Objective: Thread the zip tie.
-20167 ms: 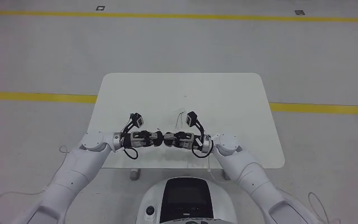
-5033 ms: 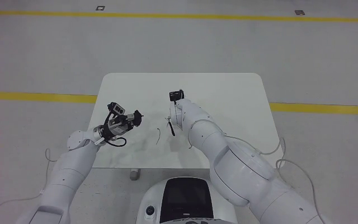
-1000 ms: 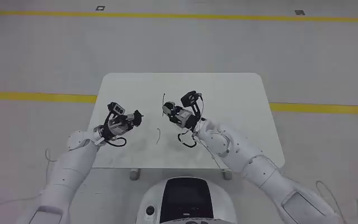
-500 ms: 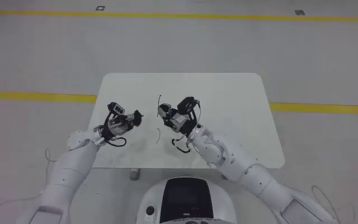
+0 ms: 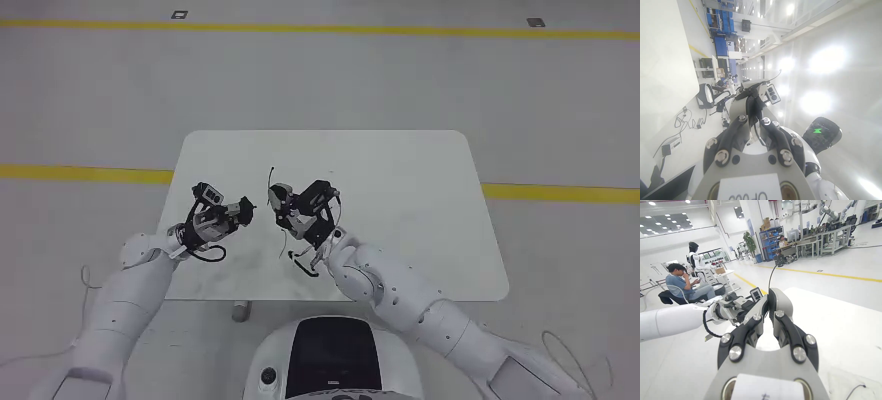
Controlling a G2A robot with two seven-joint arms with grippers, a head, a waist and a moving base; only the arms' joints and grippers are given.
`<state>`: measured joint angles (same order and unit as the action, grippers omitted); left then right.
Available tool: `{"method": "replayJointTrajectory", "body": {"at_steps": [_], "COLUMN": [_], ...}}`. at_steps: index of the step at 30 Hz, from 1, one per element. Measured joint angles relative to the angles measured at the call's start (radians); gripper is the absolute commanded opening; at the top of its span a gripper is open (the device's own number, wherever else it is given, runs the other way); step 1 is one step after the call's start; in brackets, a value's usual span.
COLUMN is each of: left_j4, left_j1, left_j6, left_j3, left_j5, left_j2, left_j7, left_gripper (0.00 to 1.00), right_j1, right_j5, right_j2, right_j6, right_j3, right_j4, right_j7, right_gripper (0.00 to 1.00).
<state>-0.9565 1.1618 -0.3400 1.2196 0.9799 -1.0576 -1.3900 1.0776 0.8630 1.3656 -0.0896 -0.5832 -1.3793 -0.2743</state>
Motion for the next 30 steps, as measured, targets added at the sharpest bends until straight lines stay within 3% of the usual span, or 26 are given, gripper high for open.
{"method": "replayJointTrajectory", "body": {"at_steps": [10,13,16,20,23,30], "left_j4": [-0.001,-0.032,-0.072,-0.116,-0.138,-0.13], "left_j1": [0.0,0.01,0.039,0.074,0.092,0.097], "left_j6": [0.0,0.0,0.0,0.0,0.0,0.0], "left_j3": [0.0,0.003,0.021,0.057,0.083,0.129], "left_j5": [-0.001,-0.062,-0.129,-0.192,-0.198,-0.241], "left_j2": [0.0,0.002,-0.001,-0.015,-0.031,-0.078], "left_j7": [0.0,0.06,0.128,0.182,0.178,0.17], "left_gripper": [0.0,0.0,0.0,0.0,0.0,0.0], "right_j1": [0.0,0.0,0.0,0.0,0.0,0.0], "right_j5": [0.0,0.0,0.0,0.0,0.0,0.0], "right_j2": [0.0,0.0,0.0,0.0,0.0,0.0], "right_j6": [0.0,0.0,0.0,0.0,0.0,0.0], "right_j3": [0.0,0.0,0.0,0.0,0.0,0.0], "right_j4": [0.0,0.0,0.0,0.0,0.0,0.0], "right_j7": [0.0,0.0,0.0,0.0,0.0,0.0], "right_gripper": [0.0,0.0,0.0,0.0,0.0,0.0]}}
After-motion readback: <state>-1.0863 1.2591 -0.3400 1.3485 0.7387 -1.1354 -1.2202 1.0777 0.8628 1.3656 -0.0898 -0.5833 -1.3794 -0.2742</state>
